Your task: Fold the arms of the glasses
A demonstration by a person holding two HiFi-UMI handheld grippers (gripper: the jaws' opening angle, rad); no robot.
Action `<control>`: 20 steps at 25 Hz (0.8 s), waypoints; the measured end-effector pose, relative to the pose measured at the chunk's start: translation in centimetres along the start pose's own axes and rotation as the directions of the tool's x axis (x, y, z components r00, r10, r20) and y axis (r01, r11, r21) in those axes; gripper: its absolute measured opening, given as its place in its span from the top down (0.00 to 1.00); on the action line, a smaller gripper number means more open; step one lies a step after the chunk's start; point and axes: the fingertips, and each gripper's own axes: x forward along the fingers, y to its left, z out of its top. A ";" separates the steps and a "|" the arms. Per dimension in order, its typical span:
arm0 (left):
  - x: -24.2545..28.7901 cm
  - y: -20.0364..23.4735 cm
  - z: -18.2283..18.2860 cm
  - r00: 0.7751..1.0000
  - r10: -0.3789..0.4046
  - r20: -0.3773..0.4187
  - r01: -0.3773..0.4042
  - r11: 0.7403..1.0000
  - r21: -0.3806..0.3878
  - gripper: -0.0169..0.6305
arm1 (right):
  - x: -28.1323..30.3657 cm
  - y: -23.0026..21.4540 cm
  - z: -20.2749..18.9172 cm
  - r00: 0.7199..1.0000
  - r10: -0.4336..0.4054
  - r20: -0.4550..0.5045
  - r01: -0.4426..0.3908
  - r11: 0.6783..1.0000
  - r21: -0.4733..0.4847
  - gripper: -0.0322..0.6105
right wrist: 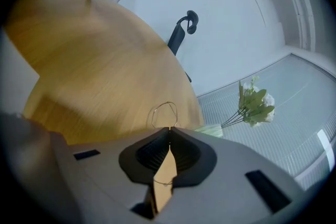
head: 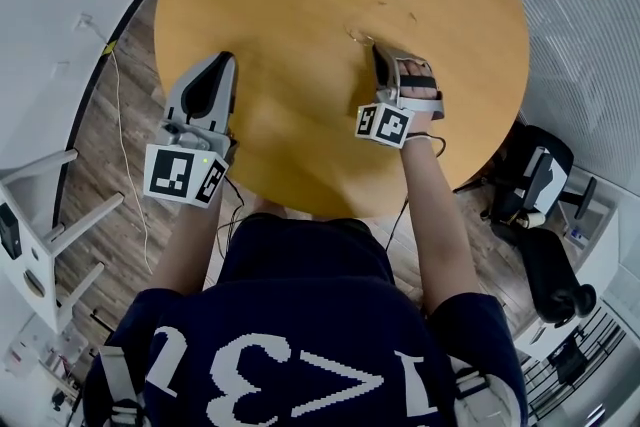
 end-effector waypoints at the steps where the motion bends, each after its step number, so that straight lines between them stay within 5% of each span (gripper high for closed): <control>1: 0.1 0.0 0.1 1.000 -0.003 0.003 0.003 1.000 0.002 0.94 | -0.6 -0.4 0.3 1.000 0.001 0.016 -0.001 1.000 -0.003 0.90; 8: 0.4 -1.7 2.2 0.995 -0.087 0.046 0.087 0.996 0.010 0.94 | -7.5 -4.7 3.7 0.985 -0.055 0.164 0.064 0.997 -0.048 0.91; 13: 0.8 -2.9 4.3 0.983 -0.171 0.061 0.168 0.985 0.045 0.94 | -13.7 -8.0 7.8 0.946 -0.105 0.305 0.132 0.989 -0.069 0.91; 20: 2.9 -6.3 6.1 0.918 -0.396 0.032 0.392 0.917 0.074 0.94 | -20.9 -10.6 12.4 0.870 -0.127 0.477 0.213 0.968 -0.130 0.91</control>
